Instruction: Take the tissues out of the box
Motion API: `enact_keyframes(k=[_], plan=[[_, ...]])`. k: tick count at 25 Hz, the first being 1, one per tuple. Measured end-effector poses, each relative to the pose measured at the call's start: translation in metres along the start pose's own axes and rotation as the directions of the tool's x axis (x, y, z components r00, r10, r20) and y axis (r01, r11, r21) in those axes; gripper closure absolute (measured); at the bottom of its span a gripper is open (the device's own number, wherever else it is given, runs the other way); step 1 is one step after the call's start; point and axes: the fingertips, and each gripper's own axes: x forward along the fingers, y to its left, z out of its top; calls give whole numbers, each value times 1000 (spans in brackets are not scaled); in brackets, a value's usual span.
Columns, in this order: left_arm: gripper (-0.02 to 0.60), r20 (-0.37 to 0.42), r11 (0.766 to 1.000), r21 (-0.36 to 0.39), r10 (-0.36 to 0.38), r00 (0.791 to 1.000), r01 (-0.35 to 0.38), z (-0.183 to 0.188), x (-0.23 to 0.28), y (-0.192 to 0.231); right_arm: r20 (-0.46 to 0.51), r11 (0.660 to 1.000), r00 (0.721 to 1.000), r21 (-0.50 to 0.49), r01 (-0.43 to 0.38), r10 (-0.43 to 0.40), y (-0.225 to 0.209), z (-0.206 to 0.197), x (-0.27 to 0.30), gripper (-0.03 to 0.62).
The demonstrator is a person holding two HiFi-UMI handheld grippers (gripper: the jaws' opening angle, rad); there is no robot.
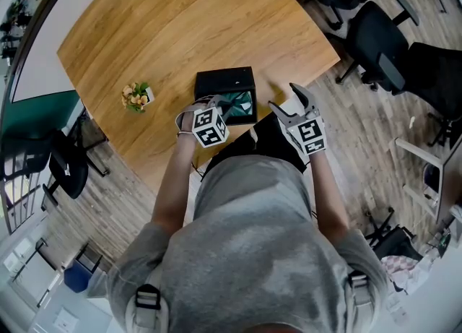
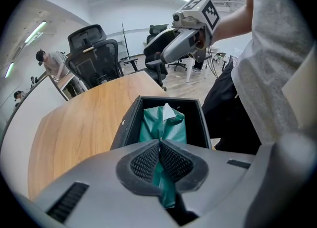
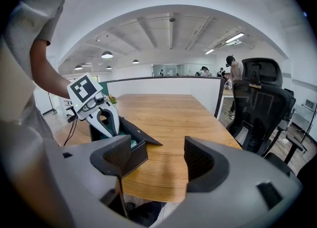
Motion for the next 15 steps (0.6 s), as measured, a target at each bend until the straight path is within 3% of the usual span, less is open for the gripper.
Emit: enact_keyframes(k=[15], plan=[[558,27,998,-45,50,998,-48,7,-25,-1,17,999,1000,-33,-4,4,12,10,-9,251]])
